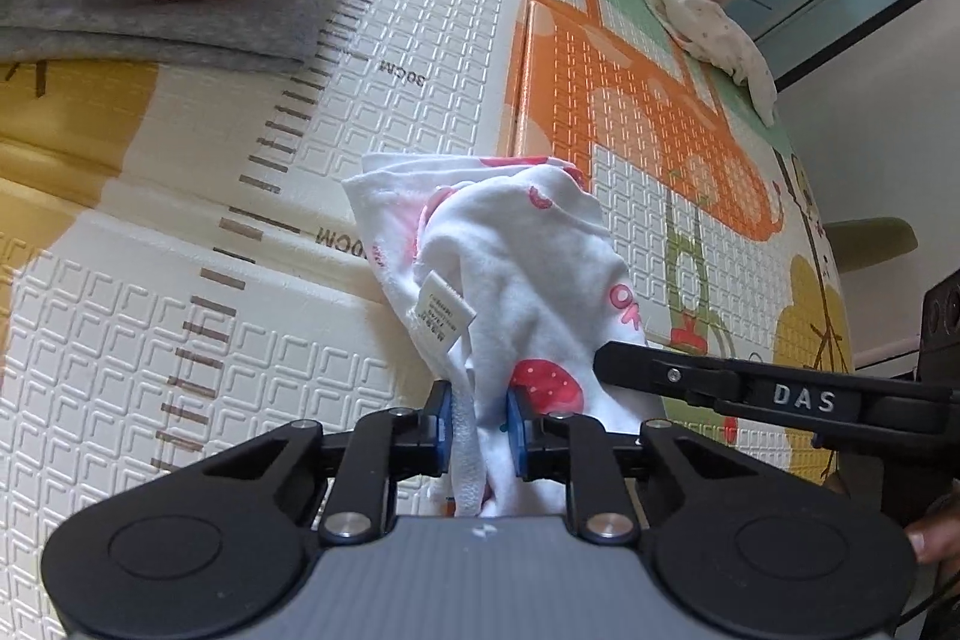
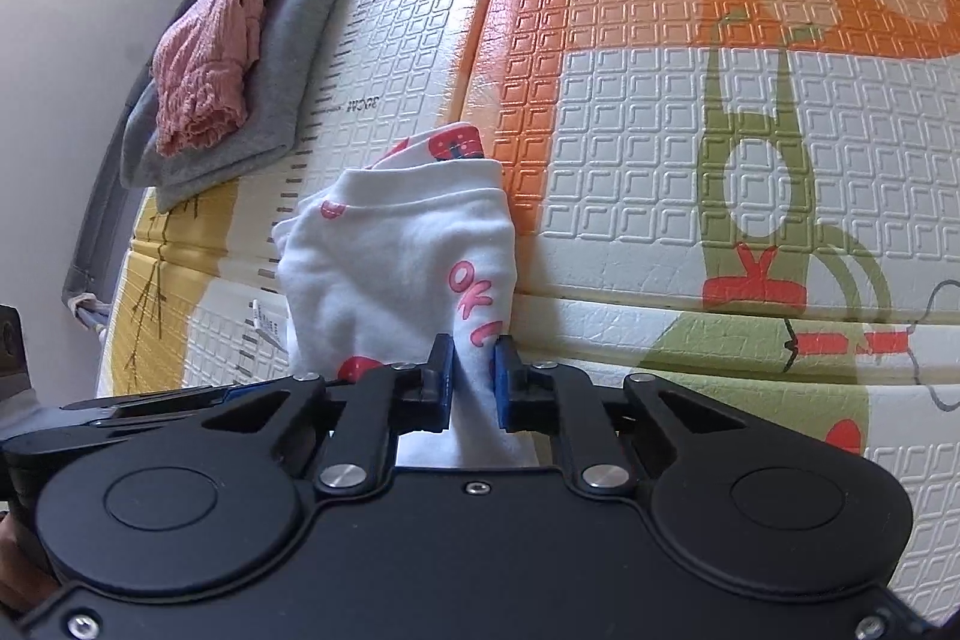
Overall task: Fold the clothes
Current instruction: 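Grasp the shirt with the left gripper while the right gripper grasps it too, then lift the shirt with both grippers toward the grey folded stack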
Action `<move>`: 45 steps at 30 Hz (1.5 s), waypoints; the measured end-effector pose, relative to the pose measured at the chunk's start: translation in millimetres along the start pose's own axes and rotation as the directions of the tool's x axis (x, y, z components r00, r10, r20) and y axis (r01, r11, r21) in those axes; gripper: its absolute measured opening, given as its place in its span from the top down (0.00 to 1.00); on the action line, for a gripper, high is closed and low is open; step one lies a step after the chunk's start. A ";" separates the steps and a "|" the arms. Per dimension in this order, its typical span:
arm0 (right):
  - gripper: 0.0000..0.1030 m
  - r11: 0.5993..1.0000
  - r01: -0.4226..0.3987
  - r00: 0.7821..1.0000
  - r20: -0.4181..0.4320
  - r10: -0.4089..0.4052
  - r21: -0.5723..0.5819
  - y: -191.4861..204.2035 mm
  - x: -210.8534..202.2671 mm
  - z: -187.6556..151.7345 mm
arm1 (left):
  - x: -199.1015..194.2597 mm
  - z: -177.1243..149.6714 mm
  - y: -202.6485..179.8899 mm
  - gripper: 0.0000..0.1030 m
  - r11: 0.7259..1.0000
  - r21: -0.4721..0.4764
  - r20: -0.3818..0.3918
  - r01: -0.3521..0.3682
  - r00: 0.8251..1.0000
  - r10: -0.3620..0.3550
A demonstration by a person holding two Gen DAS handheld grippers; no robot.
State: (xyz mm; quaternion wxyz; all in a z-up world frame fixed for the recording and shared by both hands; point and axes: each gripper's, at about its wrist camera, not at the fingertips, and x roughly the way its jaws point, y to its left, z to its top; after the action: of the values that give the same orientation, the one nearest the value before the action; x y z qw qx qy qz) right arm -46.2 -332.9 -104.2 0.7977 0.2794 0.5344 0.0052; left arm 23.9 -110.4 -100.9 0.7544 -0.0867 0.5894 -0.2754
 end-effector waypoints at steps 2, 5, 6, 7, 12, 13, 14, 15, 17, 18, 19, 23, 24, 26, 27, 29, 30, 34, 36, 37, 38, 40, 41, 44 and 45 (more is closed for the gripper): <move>0.89 1.000 -0.017 1.000 0.010 0.017 -0.004 2.5 -5.1 -0.1 | -6.2 0.8 -2.1 0.81 1.000 0.008 0.016 -0.005 1.000 0.005; 0.89 0.999 -0.036 0.999 0.023 0.037 -0.022 9.3 -11.9 1.5 | -18.1 3.1 -1.6 0.82 1.000 0.003 0.044 -0.006 0.999 0.006; 0.89 0.999 -0.043 0.999 0.026 0.043 -0.027 12.3 -13.4 2.6 | -22.0 3.9 -0.1 0.82 1.000 -0.004 0.050 -0.004 0.999 0.004; 0.89 0.998 -0.049 0.998 0.029 0.050 -0.033 15.2 -15.0 3.7 | -26.5 4.2 1.0 0.82 1.000 -0.005 0.061 -0.008 0.998 0.009; 0.89 0.994 -0.089 0.995 0.032 0.091 -0.070 37.9 -17.8 8.2 | -50.4 3.4 8.9 0.82 0.999 -0.016 0.116 -0.043 0.992 0.044; 0.89 0.992 -0.095 0.995 0.030 0.098 -0.081 43.6 -18.1 9.4 | -55.2 3.1 12.1 0.82 0.999 -0.026 0.124 -0.047 0.991 0.050; 0.89 0.990 -0.100 0.994 0.028 0.103 -0.096 50.1 -17.9 10.8 | -60.3 1.7 16.4 0.82 0.998 -0.038 0.134 -0.056 0.989 0.061; 0.89 0.988 -0.107 0.994 0.024 0.110 -0.109 57.4 -16.2 11.9 | -65.5 0.1 20.9 0.82 0.997 -0.050 0.145 -0.065 0.987 0.072; 0.89 0.983 -0.121 0.992 0.013 0.124 -0.135 72.1 -12.2 13.9 | -75.9 -3.0 29.7 0.82 0.994 -0.075 0.164 -0.082 0.982 0.094; 0.89 0.980 -0.127 0.992 0.006 0.130 -0.152 81.0 -9.4 14.3 | -81.2 -4.9 34.5 0.82 0.992 -0.086 0.174 -0.091 0.979 0.105; 0.89 0.976 -0.134 0.991 -0.001 0.135 -0.170 90.5 -6.3 14.5 | -86.8 -6.7 40.9 0.82 0.990 -0.101 0.182 -0.099 0.976 0.116; 0.89 0.957 -0.165 0.986 -0.034 0.162 -0.239 132.1 7.8 12.4 | -111.9 -14.8 69.3 0.82 0.979 -0.163 0.217 -0.124 0.963 0.159; 0.89 0.952 -0.173 0.985 -0.041 0.168 -0.254 142.1 11.2 10.9 | -118.0 -16.9 76.1 0.82 0.976 -0.178 0.226 -0.130 0.960 0.169; 0.89 0.940 -0.189 0.982 -0.056 0.180 -0.286 163.6 18.2 8.7 | -130.1 -21.5 91.2 0.82 0.969 -0.206 0.240 -0.139 0.953 0.188; 0.89 0.935 -0.195 0.981 -0.062 0.185 -0.297 173.0 21.4 7.5 | -135.5 -23.7 98.0 0.82 0.966 -0.214 0.245 -0.145 0.949 0.197; 0.89 0.925 -0.206 0.979 -0.073 0.193 -0.318 191.2 28.5 4.9 | -145.1 -25.2 110.8 0.82 0.962 -0.227 0.251 -0.153 0.945 0.210; 0.89 0.922 -0.210 0.978 -0.076 0.195 -0.325 198.5 31.9 3.6 | -149.9 -25.3 117.5 0.82 0.959 -0.234 0.254 -0.157 0.943 0.216; 0.89 0.908 -0.224 0.975 -0.092 0.204 -0.353 227.5 45.9 -1.7 | -159.4 -25.4 139.1 0.82 0.951 -0.253 0.255 -0.178 0.936 0.243; 0.89 0.907 -0.222 0.975 -0.096 0.200 -0.359 238.4 53.6 -5.0 | -160.9 -24.3 147.1 0.82 0.949 -0.251 0.247 -0.191 0.935 0.254; 0.89 0.907 -0.219 0.976 -0.098 0.196 -0.360 242.3 57.2 -6.3 | -160.2 -23.9 151.9 0.82 0.948 -0.252 0.243 -0.194 0.936 0.256; 0.89 0.907 -0.216 0.976 -0.100 0.193 -0.361 246.2 60.9 -7.7 | -159.5 -23.5 156.6 0.82 0.947 -0.254 0.238 -0.197 0.936 0.259; 0.89 0.908 -0.205 0.978 -0.102 0.180 -0.366 252.3 69.4 -10.7 | -156.6 -22.7 165.3 0.82 0.946 -0.254 0.227 -0.204 0.938 0.263; 0.89 0.910 -0.198 0.980 -0.105 0.171 -0.365 254.1 74.0 -11.4 | -154.3 -22.3 169.1 0.82 0.945 -0.252 0.220 -0.207 0.939 0.264; 0.89 0.915 -0.179 0.982 -0.117 0.146 -0.360 257.6 88.5 -12.9 | -145.3 -21.8 177.5 0.82 0.943 -0.251 0.197 -0.218 0.942 0.271; 0.89 0.917 -0.174 0.983 -0.121 0.139 -0.359 258.1 92.4 -13.8 | -143.3 -22.4 180.0 0.82 0.942 -0.252 0.191 -0.220 0.943 0.271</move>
State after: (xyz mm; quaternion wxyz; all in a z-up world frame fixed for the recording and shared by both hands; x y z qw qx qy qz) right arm 56.6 -80.6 -69.9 0.8072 0.1663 0.5363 0.1823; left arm 37.3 118.1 -68.7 0.8294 -0.1279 0.5349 -0.0979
